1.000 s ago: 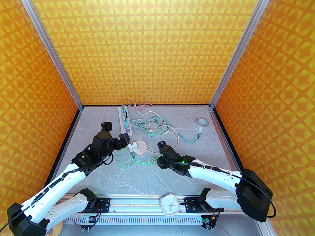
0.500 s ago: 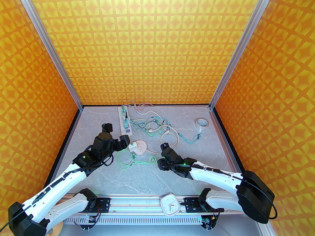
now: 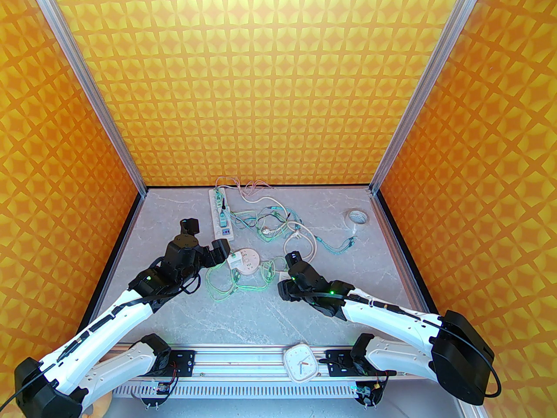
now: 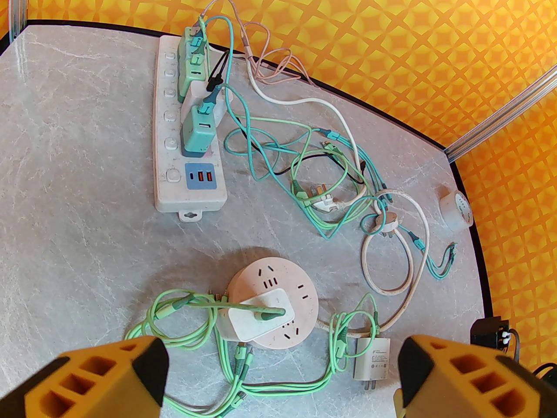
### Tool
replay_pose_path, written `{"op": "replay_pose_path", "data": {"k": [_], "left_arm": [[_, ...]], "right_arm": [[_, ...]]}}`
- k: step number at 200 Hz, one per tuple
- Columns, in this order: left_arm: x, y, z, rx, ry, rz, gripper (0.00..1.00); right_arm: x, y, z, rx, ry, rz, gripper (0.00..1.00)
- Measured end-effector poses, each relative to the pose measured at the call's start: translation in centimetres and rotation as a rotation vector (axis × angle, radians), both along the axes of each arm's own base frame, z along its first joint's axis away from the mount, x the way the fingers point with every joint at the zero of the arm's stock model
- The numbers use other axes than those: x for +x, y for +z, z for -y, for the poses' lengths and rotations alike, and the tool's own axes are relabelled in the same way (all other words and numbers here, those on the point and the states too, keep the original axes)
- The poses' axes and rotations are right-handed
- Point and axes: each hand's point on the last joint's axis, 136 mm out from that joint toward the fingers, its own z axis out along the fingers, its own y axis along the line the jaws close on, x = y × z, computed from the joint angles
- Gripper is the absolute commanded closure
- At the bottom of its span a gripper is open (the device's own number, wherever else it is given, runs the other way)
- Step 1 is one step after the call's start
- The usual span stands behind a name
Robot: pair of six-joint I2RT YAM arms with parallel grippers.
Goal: Pull the plug off the socket
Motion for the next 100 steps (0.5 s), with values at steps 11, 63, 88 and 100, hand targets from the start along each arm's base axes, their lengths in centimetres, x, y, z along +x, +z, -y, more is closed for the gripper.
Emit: {"op": "replay_pose_path", "data": {"k": [11, 63, 88, 100], "left_arm": [[0.0, 0.0, 0.0, 0.002, -0.001, 0.001, 0.01], [-0.1, -1.5, 0.0, 0.022, -0.011, -0.009, 0.01], [-0.4, -3.2, 0.5, 0.046, -0.031, -0.042, 0.07], [-0.5, -4.0, 1.1, 0.056, -0.046, -0.06, 0.11]], "right_arm": [[0.3, -0.1, 0.1, -0.017, -0.011, 0.001, 0.38], [3.2, 0.9, -1.1, -0.034, -0.043, 0.031, 0.22], [4.6, 2.5, -1.8, -0.011, -0.038, 0.079, 0.03], [5.2, 3.3, -2.2, 0.004, -0.037, 0.102, 0.02]]}}
